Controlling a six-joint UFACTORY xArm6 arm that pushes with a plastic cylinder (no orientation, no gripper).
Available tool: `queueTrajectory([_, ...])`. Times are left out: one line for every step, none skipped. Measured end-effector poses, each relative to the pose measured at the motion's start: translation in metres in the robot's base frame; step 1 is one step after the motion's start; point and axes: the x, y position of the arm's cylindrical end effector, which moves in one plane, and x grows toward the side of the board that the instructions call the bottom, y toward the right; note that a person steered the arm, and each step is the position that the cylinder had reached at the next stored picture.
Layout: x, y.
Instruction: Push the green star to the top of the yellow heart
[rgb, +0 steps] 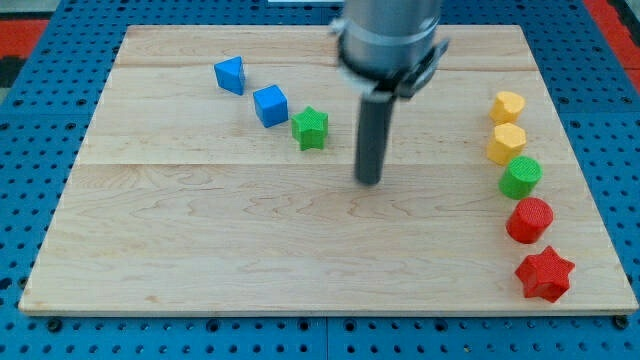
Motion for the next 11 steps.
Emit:
queueTrajectory([-0.038,-0.086])
queueTrajectory([-0.096,-0.045])
queueTrajectory([-0.139,0.005])
queueTrajectory([-0.189,0.033])
queueTrajectory([-0.214,-0.009])
queueTrajectory([-0.201,0.05])
queueTrajectory([-0.198,0.11])
queueTrajectory([-0.2,0.154])
queueTrajectory([-0.234,0.117])
queueTrajectory([-0.266,0.128])
queueTrajectory([-0.233,0.16])
